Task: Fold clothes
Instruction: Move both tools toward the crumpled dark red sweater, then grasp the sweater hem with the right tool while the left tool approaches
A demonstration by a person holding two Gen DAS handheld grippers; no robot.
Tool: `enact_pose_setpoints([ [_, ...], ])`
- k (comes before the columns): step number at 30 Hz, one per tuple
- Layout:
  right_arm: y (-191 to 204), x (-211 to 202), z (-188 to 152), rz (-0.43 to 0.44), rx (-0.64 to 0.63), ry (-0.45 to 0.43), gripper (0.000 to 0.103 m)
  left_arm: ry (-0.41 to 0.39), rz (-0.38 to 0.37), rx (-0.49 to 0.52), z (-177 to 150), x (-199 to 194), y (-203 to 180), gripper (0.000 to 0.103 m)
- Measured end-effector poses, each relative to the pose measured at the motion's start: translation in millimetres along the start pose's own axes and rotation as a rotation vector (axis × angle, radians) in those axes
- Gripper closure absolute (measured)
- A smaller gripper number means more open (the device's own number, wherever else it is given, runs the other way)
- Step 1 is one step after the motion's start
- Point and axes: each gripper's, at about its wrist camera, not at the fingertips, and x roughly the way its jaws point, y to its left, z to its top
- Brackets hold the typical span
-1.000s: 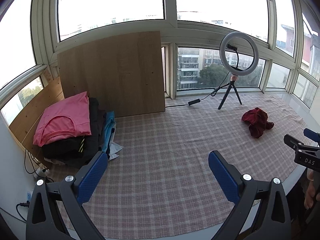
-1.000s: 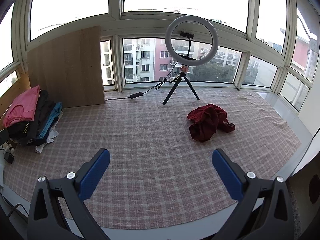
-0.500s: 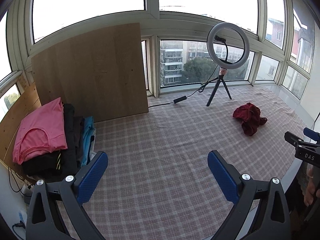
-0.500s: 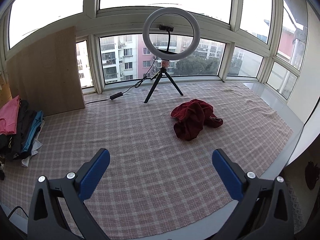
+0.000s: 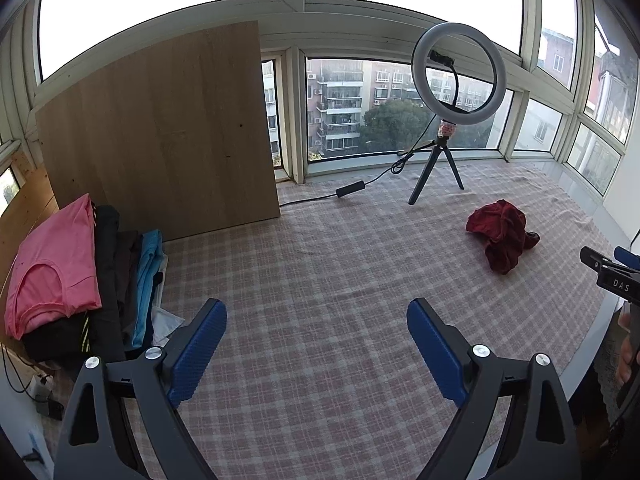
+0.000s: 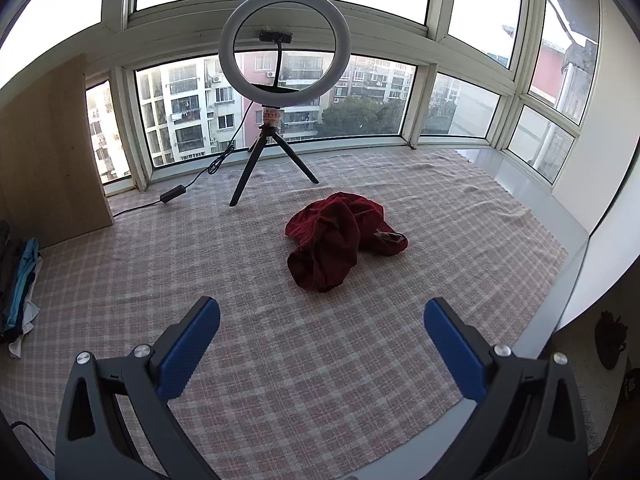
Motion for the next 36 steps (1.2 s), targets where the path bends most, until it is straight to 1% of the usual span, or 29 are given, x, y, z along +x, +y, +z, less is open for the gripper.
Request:
enact_pose_setpoints([
  [2, -11.9, 16.9, 6.3, 0.007, -0.001, 0.002, 0.0, 0.009, 0.024, -0.015, -0.9, 3.4, -2.8, 0.011],
  [4, -26.7, 40.6, 13.9, 0.019, 0.002, 0.012, 0.0, 0.024, 0.05, -0.037, -0.4, 7.3, -5.6, 0.011],
  [8, -45.7, 93.7, 34.4, 0.051, -0.036, 0.04, 0.0, 0.046, 0.105, -0.094, 0.3, 12.8, -11.2, 0.011],
  [11, -54.9, 135.4, 48.4, 0.089, -0.071, 0.07, 0.0, 0.057, 0.147, -0.132, 2.8, 16.4, -18.3, 0.011],
  [13, -58.1, 166.1, 56.5, 0.148, -0.08, 0.103, 0.0, 0.066, 0.169, -0.156, 4.4, 18.7, -23.4, 0.011],
  [15, -57.1, 195.7, 62.0, 0.182, -0.089, 0.136, 0.002, 0.077, 0.191, -0.178, 5.8, 20.0, -27.7, 0.011],
  [17, -53.2, 224.7, 65.6, 0.21, -0.104, 0.17, 0.012, 0.085, 0.219, -0.186, 7.5, 20.3, -31.7, 0.011],
  [18, -50.6, 238.5, 66.4, 0.221, -0.113, 0.193, 0.024, 0.09, 0.236, -0.189, 7.7, 20.1, -33.1, 0.011],
  [19, -47.9, 252.2, 67.0, 0.231, -0.122, 0.217, 0.033, 0.096, 0.252, -0.192, 8.3, 19.8, -33.9, 0.011],
  [20, -45.6, 264.8, 66.0, 0.236, -0.131, 0.238, 0.036, 0.1, 0.261, -0.198, 9.2, 19.5, -33.0, 0.011],
  [23, -42.8, 295.7, 62.9, 0.237, -0.149, 0.296, 0.038, 0.111, 0.278, -0.222, 12.4, 18.9, -27.5, 0.01],
  [24, -42.4, 301.9, 61.2, 0.241, -0.154, 0.306, 0.048, 0.114, 0.286, -0.228, 13.6, 19.4, -24.0, 0.01],
  [25, -44.8, 299.0, 63.2, 0.257, -0.144, 0.305, 0.07, 0.112, 0.295, -0.23, 15.2, 19.6, -20.2, 0.01],
  [26, -47.5, 294.8, 65.8, 0.275, -0.132, 0.303, 0.079, 0.109, 0.305, -0.231, 17.0, 19.8, -16.3, 0.01],
  [28, -53.0, 286.4, 71.0, 0.31, -0.106, 0.299, 0.089, 0.099, 0.319, -0.232, 20.8, 19.4, -8.0, 0.01],
  [30, -58.5, 277.9, 76.2, 0.345, -0.081, 0.295, 0.092, 0.084, 0.327, -0.23, 24.7, 17.6, 1.0, 0.01],
  [31, -60.0, 263.2, 82.6, 0.368, -0.071, 0.266, 0.092, 0.075, 0.333, -0.227, 26.7, 16.3, 5.8, 0.01],
  [33, -57.7, 225.8, 96.8, 0.411, -0.07, 0.2, 0.093, 0.055, 0.34, -0.224, 28.4, 11.8, 15.5, 0.01],
  [36, -38.0, 159.2, 112.9, 0.481, -0.121, 0.104, 0.094, 0.025, 0.334, -0.23, 27.7, 2.8, 30.4, 0.01],
])
